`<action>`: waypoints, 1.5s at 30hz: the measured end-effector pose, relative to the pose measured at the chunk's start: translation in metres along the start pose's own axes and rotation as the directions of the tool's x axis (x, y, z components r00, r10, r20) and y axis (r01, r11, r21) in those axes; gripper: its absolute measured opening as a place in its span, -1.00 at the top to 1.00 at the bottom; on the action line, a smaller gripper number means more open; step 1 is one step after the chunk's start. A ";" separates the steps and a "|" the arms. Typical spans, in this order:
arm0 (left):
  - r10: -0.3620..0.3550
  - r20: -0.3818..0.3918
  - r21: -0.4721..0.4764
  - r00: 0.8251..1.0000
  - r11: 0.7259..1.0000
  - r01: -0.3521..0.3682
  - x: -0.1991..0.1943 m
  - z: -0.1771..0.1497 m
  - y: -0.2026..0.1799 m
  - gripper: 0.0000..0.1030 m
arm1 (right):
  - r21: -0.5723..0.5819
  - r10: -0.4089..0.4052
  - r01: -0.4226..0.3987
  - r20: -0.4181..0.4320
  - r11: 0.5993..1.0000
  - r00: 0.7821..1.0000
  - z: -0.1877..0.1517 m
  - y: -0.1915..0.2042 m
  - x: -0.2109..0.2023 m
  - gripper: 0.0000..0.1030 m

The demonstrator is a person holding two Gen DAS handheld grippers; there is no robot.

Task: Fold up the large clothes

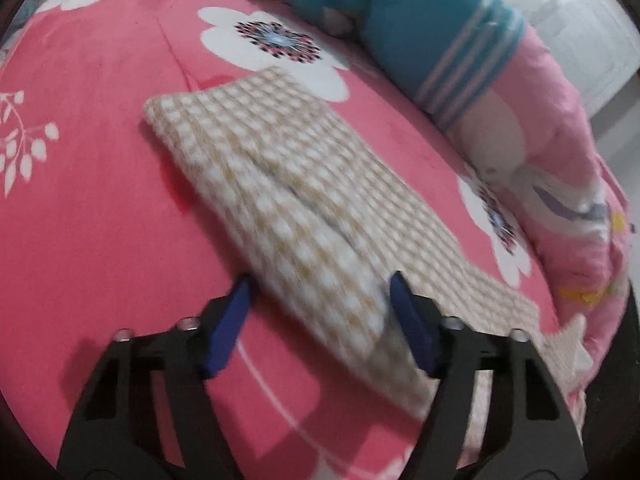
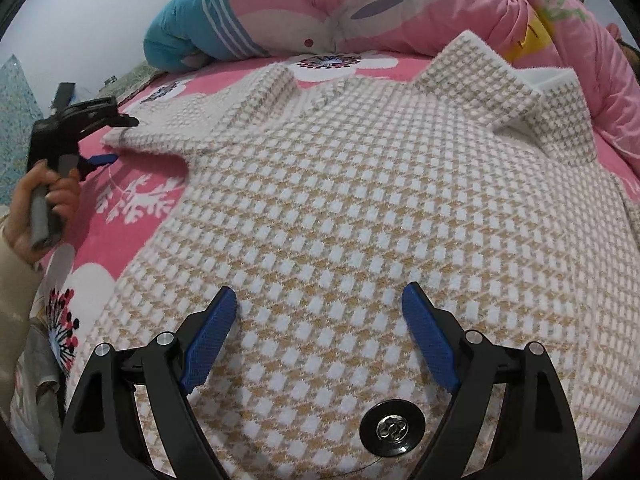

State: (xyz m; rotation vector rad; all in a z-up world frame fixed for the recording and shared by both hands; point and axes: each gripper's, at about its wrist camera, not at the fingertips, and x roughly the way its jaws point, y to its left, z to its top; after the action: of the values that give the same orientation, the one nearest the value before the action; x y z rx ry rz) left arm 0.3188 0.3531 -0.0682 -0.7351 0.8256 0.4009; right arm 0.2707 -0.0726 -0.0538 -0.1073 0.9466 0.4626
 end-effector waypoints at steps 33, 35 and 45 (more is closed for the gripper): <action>-0.092 -0.174 0.770 0.980 0.608 0.194 -0.087 -0.287 -0.216 -0.29 | 0.312 -0.006 -0.007 0.039 0.950 0.999 -0.082 -0.090 -0.089 -0.60; -0.113 -0.191 0.776 0.975 0.591 0.220 -0.092 -0.295 -0.211 -0.55 | 0.325 0.007 -0.019 0.039 0.946 0.999 -0.084 -0.093 -0.091 -0.60; -0.231 -0.179 0.804 0.956 0.525 0.277 -0.142 -0.298 -0.188 -0.69 | 0.388 0.074 -0.092 0.060 0.917 0.995 -0.086 -0.107 -0.110 -0.60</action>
State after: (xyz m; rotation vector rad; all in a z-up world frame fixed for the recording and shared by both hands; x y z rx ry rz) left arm 0.1854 0.0016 -0.0125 0.0470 0.8226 -0.3012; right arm 0.1972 -0.2298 -0.0280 0.3068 0.9860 0.3444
